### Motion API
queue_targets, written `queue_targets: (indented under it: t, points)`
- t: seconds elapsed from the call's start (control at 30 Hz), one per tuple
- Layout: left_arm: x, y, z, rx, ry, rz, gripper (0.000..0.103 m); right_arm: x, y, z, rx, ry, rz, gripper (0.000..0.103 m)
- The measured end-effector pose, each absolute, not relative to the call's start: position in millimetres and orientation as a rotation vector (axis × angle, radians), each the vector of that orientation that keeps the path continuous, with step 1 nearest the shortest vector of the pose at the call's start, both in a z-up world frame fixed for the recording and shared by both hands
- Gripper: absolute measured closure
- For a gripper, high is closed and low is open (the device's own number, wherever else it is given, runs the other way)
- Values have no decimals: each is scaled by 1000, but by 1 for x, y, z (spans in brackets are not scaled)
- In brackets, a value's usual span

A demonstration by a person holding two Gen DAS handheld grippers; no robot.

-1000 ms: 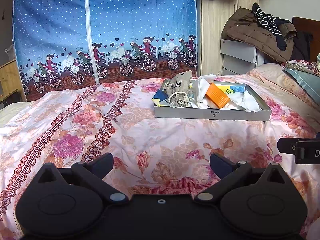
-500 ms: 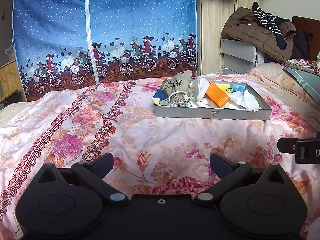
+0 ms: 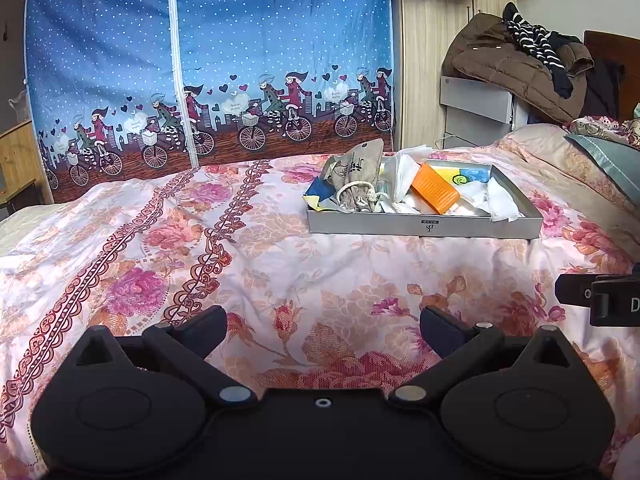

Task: Organize soft objects

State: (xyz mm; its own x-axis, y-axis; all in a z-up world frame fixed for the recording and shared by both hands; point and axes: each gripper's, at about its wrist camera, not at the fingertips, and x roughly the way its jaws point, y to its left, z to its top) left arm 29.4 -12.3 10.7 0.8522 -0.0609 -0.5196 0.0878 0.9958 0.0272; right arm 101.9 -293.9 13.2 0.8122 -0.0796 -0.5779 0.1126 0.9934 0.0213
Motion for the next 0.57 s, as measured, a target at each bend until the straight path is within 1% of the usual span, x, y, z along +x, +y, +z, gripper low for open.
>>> queue_targets:
  t: [0.57]
  points:
    - [27, -11, 10, 50, 554, -73, 1, 101, -293, 11, 48, 622, -101, 0]
